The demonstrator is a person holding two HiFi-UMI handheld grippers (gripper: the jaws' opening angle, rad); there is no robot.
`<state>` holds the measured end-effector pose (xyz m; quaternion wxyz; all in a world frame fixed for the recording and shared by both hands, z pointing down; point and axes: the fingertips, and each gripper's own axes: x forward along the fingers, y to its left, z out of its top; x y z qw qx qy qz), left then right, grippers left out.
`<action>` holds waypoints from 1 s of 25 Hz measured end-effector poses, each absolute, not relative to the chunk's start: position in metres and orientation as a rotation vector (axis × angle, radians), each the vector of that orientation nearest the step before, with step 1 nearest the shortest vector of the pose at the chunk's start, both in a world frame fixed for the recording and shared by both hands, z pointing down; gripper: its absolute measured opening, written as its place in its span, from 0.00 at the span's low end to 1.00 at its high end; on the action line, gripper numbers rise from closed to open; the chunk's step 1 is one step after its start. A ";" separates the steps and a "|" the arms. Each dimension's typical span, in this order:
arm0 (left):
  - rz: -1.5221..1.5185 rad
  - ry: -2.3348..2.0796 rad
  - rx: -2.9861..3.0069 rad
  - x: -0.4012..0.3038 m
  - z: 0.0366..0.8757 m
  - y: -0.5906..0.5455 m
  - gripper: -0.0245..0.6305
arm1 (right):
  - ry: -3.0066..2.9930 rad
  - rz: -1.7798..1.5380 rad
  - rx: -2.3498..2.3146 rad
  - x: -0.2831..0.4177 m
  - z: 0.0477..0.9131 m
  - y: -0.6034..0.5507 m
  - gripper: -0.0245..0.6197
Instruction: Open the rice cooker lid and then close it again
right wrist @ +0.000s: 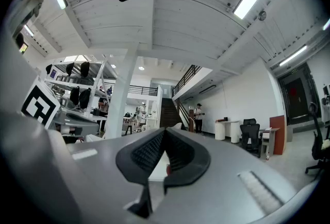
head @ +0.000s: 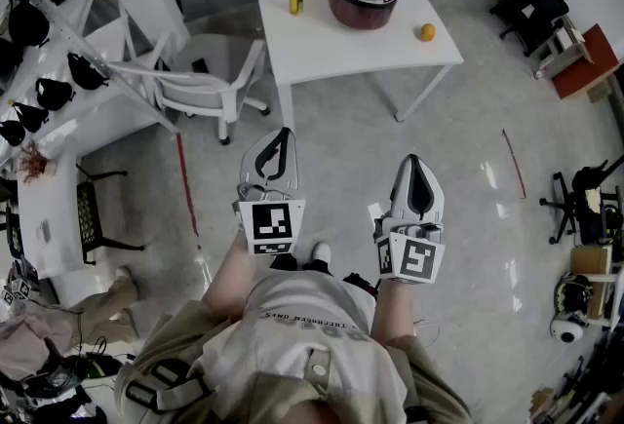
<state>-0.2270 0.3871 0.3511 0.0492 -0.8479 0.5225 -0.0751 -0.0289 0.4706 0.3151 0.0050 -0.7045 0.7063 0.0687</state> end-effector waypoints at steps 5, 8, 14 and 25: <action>-0.201 1.591 -2.582 -0.226 0.345 0.388 0.05 | 2.223 0.226 -2.200 -0.031 0.313 0.473 0.04; -0.198 1.587 -2.580 -0.224 0.344 0.389 0.05 | 2.223 0.231 -2.197 -0.030 0.313 0.473 0.04; -0.215 1.592 -2.576 -0.219 0.344 0.387 0.05 | 2.234 0.233 -2.187 -0.026 0.312 0.472 0.04; -0.229 1.598 -2.596 -0.190 0.348 0.379 0.29 | 2.226 0.024 -2.005 0.006 0.317 0.462 0.42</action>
